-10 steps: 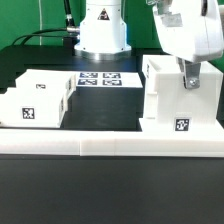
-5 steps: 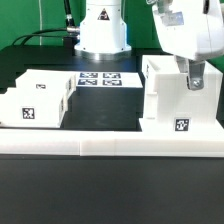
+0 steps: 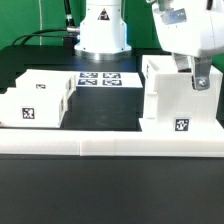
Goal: Assemble drawer
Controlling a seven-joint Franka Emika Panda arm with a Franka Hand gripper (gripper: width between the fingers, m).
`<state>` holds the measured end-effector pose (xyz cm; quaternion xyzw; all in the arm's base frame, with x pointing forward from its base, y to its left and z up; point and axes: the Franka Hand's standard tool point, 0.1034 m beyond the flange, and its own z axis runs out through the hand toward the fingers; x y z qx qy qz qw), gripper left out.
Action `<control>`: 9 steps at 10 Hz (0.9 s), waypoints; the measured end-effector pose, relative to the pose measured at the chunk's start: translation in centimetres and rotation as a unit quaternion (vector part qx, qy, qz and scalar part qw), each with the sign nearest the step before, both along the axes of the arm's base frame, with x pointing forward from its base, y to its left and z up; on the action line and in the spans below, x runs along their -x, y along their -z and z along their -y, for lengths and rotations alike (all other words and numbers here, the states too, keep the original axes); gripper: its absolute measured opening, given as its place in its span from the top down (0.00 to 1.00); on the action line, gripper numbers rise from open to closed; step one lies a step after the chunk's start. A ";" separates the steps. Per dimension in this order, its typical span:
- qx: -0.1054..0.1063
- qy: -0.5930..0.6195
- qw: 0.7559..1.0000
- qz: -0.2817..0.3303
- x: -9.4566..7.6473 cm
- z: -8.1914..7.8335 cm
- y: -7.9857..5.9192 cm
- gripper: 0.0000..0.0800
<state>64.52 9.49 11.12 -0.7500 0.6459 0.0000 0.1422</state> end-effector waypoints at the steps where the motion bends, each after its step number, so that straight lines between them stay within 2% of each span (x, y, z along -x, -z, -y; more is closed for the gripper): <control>1: -0.001 -0.034 0.999 0.006 0.9 0.5 -1.4 0.19; 2: 0.002 -0.065 0.998 0.012 1.7 0.8 -2.4 0.19; 4: 0.003 -0.077 0.997 0.026 2.4 1.1 -3.3 0.19; 6: 0.015 -0.136 0.990 0.037 2.5 1.1 -2.9 0.19; 7: 0.024 -0.182 0.982 0.043 2.7 1.3 -2.9 0.19; 9: 0.037 -0.332 0.942 0.035 3.8 2.9 -3.2 0.19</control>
Offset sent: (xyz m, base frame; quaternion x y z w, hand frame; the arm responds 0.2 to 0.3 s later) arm -0.0261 -0.0019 0.0267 0.0512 -0.0057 0.0611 0.9968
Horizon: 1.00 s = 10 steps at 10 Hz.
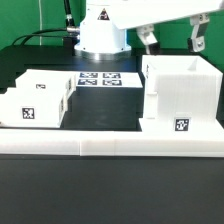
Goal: Assemble drawer
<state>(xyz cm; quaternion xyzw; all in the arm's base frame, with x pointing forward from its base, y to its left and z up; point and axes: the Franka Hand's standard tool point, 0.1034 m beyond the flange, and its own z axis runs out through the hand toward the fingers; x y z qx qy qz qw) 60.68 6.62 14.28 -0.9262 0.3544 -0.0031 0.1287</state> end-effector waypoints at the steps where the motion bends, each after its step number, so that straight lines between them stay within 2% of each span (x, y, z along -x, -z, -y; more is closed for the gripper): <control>1: 0.008 -0.062 0.998 0.004 -0.2 0.2 -0.2 0.19; 2: 0.005 -0.063 0.998 0.029 -0.9 0.3 -0.1 0.19; 5: 0.022 -0.172 0.984 0.046 -0.5 0.7 0.2 0.19; 6: 0.039 -0.223 0.973 0.038 0.5 1.7 0.3 0.19; 8: 0.050 -0.216 0.975 0.032 2.2 3.7 0.5 0.19; 10: 0.065 -0.219 0.973 0.041 3.6 7.4 1.2 0.19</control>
Offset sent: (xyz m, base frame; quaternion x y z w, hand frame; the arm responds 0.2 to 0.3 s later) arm 0.0000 0.0000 0.0000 0.0000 0.0000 -0.1938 0.9810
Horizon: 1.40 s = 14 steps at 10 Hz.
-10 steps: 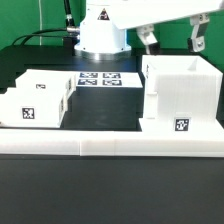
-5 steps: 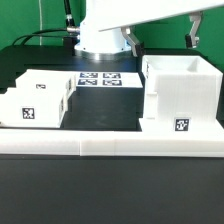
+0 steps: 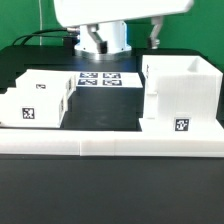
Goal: Assemble drawer
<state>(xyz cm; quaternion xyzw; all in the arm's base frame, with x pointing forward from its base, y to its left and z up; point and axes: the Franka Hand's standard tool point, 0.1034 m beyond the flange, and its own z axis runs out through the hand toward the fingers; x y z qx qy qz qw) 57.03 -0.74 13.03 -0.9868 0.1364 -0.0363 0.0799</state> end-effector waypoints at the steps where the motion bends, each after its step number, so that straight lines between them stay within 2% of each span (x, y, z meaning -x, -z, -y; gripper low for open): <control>1: -0.002 -0.001 1.000 0.004 0.1 1.6 0.2 0.19; 3: -0.004 0.005 1.000 0.002 0.0 0.8 0.2 0.19; 5: -0.003 0.006 1.000 0.001 0.1 1.1 0.3 0.19; 8: 0.019 -0.034 0.999 -0.002 2.6 4.4 2.3 0.19; 10: 0.032 -0.065 0.997 0.000 3.1 6.0 3.9 0.19; 12: 0.039 -0.095 0.995 -0.004 3.5 7.4 6.1 0.19; 13: 0.040 -0.099 0.994 -0.007 3.3 7.8 6.8 0.19; 14: 0.041 -0.099 0.994 -0.007 3.2 7.8 6.7 0.19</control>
Offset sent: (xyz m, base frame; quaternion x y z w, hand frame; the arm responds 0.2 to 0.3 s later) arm 0.0000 0.0000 0.0000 0.0000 0.0000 0.0000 1.0000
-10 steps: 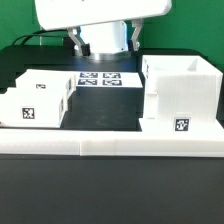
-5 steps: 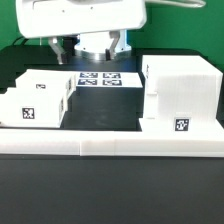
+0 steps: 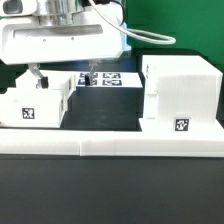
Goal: Assemble drawer
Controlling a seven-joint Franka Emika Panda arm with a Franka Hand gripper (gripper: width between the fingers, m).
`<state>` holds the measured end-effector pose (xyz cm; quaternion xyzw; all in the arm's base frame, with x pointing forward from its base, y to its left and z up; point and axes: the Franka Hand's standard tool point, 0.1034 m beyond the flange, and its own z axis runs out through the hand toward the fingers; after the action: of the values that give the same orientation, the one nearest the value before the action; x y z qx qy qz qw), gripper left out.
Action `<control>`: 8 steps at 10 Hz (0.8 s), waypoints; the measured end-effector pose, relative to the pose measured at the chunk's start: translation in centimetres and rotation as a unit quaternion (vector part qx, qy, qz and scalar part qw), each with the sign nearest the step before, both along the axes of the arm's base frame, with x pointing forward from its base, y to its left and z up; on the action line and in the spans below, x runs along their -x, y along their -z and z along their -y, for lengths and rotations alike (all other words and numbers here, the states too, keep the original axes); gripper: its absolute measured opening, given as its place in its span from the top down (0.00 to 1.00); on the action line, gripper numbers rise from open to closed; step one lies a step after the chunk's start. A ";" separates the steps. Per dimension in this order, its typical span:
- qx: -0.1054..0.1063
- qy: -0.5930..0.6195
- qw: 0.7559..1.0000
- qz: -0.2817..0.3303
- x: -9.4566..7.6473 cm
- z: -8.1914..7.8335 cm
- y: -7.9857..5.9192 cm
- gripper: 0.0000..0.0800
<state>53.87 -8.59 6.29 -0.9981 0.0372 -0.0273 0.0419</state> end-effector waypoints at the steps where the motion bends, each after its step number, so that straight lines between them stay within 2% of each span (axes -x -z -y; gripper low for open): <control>1: 0.000 0.000 1.000 -0.001 0.0 0.0 0.1 0.19; 4: 0.001 -0.025 1.000 0.001 0.3 0.5 0.2 0.19; 8: 0.015 -0.078 0.997 -0.007 1.6 1.3 3.0 0.19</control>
Offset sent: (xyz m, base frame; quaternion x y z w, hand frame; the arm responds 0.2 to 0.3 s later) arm -0.0004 -0.0073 0.0128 0.0684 -0.0303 -0.0878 0.9933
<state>52.29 -9.90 3.26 -0.9986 -0.0408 -0.0171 0.0291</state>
